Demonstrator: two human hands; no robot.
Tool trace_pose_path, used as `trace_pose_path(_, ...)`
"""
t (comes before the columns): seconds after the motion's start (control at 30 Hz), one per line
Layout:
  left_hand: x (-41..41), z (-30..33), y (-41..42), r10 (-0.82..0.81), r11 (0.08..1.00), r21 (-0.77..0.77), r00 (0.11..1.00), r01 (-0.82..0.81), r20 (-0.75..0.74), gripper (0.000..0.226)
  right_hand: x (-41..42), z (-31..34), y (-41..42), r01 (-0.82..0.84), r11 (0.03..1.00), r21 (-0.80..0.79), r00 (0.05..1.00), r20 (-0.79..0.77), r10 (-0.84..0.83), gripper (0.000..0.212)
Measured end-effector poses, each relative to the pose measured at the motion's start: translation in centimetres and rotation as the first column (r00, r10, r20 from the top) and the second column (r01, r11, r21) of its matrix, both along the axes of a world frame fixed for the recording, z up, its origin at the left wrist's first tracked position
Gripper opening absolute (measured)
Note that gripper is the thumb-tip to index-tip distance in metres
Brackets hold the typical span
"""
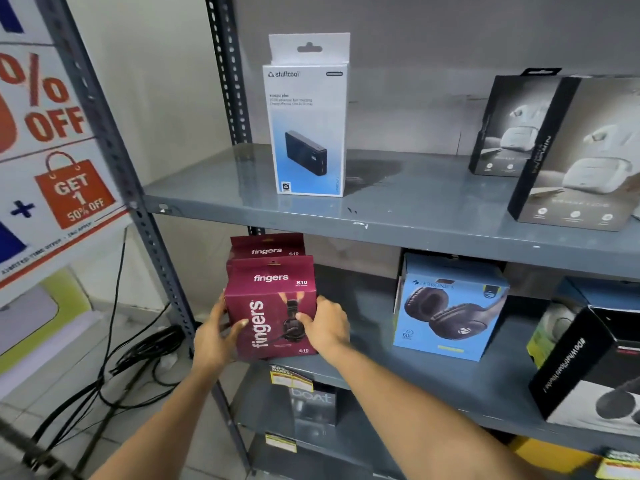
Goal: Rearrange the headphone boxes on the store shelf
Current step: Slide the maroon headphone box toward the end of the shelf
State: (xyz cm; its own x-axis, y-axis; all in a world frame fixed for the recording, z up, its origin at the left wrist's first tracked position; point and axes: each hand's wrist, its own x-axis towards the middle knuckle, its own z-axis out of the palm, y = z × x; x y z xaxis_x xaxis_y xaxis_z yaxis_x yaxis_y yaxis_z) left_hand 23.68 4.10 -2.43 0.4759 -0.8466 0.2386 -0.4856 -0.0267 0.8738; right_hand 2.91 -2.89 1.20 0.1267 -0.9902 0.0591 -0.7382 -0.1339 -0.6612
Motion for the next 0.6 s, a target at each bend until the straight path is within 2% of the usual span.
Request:
trace_pose_path(0.13,0.6,-0.7,0.2,0.030,0.999,0.039,0.998,-0.033,0.058,0.066,0.0,-0.1,-0.4,-0.041,0.999,0.015,0.999,-0.026,0.042,0.037)
trace_pose_path(0.2,0.2,-0.6,0.8,0.086,0.995,0.046,0.986,-0.093,0.144,0.072,-1.3,-0.2,-0.5,-0.085,0.995,0.042,0.996,-0.016,0.086,0.051)
trace_pose_path(0.27,-0.5,-0.1,1.5,0.217,0.975,-0.028,0.927,-0.219,0.306,0.077,-3.2,-0.3,-0.5,-0.139,0.989,0.044,0.990,0.033,0.137,0.068)
trace_pose_path(0.33,-2.2,1.2,1.6,0.298,0.954,-0.152,0.850,-0.257,0.434,0.074,-6.3,-0.2,-0.3,-0.181,0.983,-0.008,0.981,0.068,0.181,0.071)
trace_pose_path(0.4,-4.2,3.0,0.9,0.293,0.955,-0.204,0.790,-0.215,0.539,0.071,-9.5,0.0,-0.1,-0.180,0.977,-0.115,0.982,0.037,0.186,0.064)
trace_pose_path(0.6,-11.9,6.5,-3.6,0.197,0.955,-0.293,0.651,0.040,0.733,0.059,-18.9,2.1,0.0,0.116,0.940,-0.322,0.993,0.045,-0.107,0.044)
